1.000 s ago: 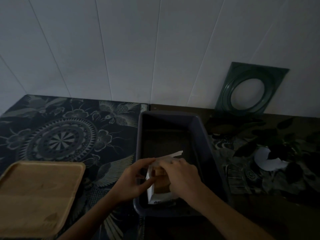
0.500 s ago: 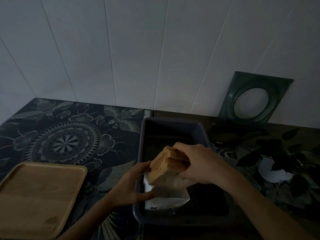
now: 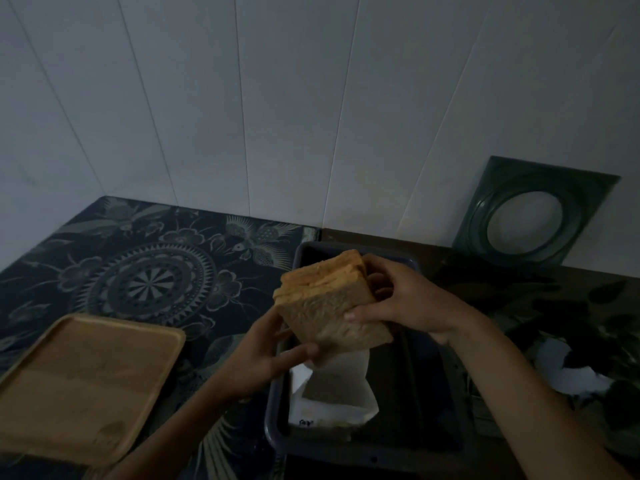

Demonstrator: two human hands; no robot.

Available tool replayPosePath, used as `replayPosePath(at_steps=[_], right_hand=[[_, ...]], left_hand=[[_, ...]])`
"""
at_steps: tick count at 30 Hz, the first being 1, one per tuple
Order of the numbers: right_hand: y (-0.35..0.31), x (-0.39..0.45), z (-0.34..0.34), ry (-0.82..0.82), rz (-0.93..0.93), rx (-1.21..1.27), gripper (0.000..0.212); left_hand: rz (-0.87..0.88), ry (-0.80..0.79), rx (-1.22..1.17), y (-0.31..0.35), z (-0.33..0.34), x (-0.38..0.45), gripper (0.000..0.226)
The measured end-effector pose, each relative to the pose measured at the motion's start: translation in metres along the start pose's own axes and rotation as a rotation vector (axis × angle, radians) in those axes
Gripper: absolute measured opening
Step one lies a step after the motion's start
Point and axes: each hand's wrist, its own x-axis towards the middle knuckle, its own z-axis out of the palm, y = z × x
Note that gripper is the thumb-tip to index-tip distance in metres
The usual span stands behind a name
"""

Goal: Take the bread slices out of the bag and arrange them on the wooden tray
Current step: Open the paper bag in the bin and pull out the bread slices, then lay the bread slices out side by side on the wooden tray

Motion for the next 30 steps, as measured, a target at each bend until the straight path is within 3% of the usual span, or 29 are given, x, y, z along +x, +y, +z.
replayPosePath(at_steps=[5,10,16,22,30], right_hand=[[0.016,0.018,0.011,-0.053,0.036,0.236,0.064],[0.029,0.039,0.034,-0.144,0.090,0.367,0.062],[0.029,0.061,0.072,-0.193,0.145,0.407,0.062],[0.014,0.085,0.116,-0.187,0.234,0.480,0.083],[-0.006,0.127,0.200,-0.178,0.310,0.518,0.085]], left_hand=[[-0.053,0.108,-0.078,0.009,-0.008,-0.002,0.046],[-0.114,0.111,-0.118,0.014,-0.026,-0.021,0.041],[-0.208,0.150,-0.161,0.009,-0.059,-0.044,0.048],[-0.309,0.223,-0.328,-0.004,-0.103,-0.066,0.062],[-0.421,0.201,-0.320,-0.031,-0.189,-0.102,0.057]])
